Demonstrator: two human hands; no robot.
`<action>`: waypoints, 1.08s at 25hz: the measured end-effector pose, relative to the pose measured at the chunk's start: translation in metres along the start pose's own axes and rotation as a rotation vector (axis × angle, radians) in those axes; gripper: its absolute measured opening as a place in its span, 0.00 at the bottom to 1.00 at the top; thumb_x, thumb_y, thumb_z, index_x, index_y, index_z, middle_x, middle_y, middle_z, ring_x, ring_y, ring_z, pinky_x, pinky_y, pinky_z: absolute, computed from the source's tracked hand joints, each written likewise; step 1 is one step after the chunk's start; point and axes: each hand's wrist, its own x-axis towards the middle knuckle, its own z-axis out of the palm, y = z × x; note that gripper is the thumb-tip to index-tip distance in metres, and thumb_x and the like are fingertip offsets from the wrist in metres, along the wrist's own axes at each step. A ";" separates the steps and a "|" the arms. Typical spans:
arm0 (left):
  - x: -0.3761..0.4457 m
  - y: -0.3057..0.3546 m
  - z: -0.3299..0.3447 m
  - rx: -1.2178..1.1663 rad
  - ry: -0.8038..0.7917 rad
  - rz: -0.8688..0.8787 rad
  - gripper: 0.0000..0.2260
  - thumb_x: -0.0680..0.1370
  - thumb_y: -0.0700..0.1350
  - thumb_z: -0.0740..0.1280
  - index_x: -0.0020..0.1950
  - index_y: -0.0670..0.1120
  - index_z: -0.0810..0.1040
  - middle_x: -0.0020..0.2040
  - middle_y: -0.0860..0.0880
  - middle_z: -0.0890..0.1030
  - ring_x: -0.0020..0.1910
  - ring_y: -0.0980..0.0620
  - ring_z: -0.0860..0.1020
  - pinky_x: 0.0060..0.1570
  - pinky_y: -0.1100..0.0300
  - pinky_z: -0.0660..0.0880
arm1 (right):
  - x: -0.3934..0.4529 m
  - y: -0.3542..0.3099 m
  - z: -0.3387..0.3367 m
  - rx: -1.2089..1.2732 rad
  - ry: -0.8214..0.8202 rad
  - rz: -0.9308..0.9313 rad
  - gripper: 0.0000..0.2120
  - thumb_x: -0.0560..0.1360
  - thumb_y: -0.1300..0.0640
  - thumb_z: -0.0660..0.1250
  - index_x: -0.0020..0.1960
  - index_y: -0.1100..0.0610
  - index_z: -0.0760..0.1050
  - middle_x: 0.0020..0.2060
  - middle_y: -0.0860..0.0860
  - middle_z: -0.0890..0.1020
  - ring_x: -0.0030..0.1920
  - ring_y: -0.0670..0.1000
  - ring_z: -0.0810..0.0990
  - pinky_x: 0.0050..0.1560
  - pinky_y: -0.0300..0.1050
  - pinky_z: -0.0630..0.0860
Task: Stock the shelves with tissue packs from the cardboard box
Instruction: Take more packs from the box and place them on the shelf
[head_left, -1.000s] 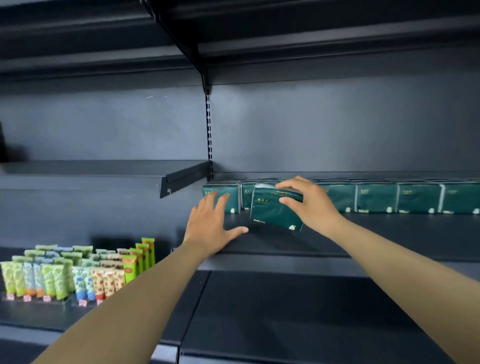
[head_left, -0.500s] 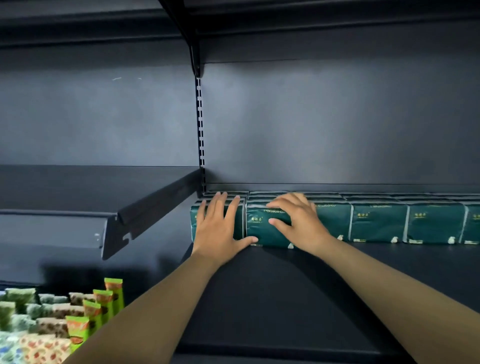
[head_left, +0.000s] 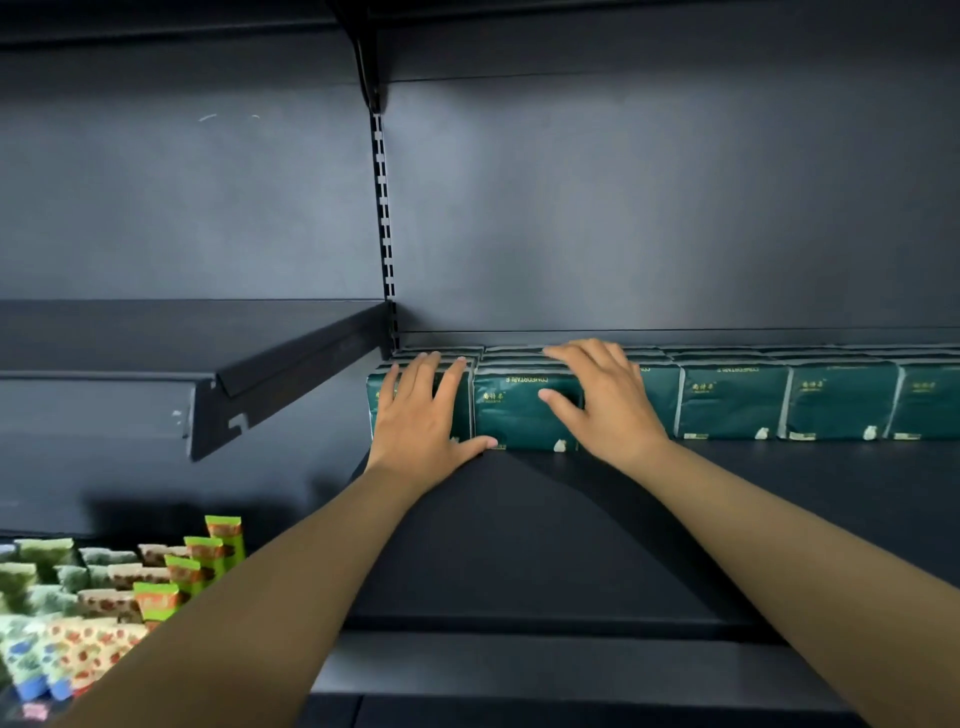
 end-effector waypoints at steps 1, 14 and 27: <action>-0.008 0.005 -0.009 0.004 -0.009 -0.010 0.43 0.69 0.68 0.66 0.76 0.47 0.57 0.74 0.43 0.61 0.75 0.45 0.55 0.73 0.49 0.45 | -0.008 0.000 -0.013 0.011 0.022 0.029 0.20 0.76 0.50 0.65 0.67 0.53 0.70 0.60 0.50 0.73 0.63 0.52 0.67 0.64 0.49 0.61; -0.199 0.161 -0.134 -0.180 -0.120 0.007 0.41 0.72 0.68 0.62 0.77 0.47 0.54 0.76 0.43 0.56 0.75 0.45 0.52 0.73 0.50 0.51 | -0.270 -0.011 -0.199 -0.127 -0.063 0.229 0.21 0.76 0.51 0.65 0.68 0.54 0.68 0.63 0.51 0.71 0.65 0.54 0.65 0.64 0.52 0.62; -0.358 0.329 -0.104 -0.276 -0.456 0.067 0.41 0.72 0.69 0.61 0.77 0.49 0.51 0.77 0.45 0.53 0.76 0.47 0.49 0.73 0.51 0.49 | -0.479 0.070 -0.270 -0.160 -0.297 0.409 0.22 0.76 0.52 0.65 0.68 0.54 0.68 0.63 0.51 0.71 0.66 0.53 0.64 0.64 0.52 0.62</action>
